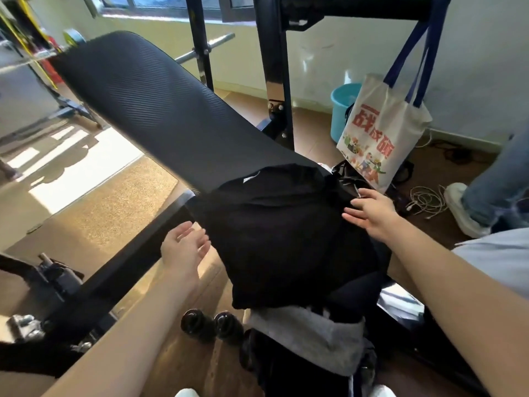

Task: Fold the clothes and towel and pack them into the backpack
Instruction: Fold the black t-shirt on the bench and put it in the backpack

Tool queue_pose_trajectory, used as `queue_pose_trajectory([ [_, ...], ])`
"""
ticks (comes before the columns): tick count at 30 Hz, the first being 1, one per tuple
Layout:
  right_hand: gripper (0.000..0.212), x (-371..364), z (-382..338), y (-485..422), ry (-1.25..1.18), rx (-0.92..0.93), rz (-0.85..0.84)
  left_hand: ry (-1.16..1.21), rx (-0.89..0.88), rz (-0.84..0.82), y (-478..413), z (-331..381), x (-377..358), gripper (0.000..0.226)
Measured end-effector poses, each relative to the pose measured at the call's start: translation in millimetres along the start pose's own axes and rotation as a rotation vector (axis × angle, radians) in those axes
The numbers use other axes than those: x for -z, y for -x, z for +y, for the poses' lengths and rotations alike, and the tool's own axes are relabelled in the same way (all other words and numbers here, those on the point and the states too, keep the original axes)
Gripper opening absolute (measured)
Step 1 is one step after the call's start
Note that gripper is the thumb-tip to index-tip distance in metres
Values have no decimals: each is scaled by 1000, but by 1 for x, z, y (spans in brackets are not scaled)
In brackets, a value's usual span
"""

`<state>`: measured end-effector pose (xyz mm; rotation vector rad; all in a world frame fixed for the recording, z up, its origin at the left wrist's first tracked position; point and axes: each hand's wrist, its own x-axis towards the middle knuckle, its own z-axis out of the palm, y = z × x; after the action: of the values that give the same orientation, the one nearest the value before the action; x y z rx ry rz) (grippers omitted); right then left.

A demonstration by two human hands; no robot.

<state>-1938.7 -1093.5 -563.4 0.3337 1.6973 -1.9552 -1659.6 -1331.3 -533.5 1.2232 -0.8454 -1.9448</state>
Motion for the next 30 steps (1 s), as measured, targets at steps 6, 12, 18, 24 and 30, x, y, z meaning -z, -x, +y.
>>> queue_pose_trajectory([
  [6,64,2,20,-23,849,515,-86,-439,-243,-60,-8,-30,-3,60],
  [12,75,-34,-5,-41,1221,645,-53,-542,-323,-114,-27,-24,-3,70],
  [18,23,-52,-35,-42,729,528,173,-461,-352,-30,-44,-22,-13,40],
  [24,26,-87,-72,-59,17,242,81,-438,-405,133,-49,-21,-11,14],
  [30,48,-86,-41,-42,625,585,45,-353,-321,196,-53,-22,-8,38],
])
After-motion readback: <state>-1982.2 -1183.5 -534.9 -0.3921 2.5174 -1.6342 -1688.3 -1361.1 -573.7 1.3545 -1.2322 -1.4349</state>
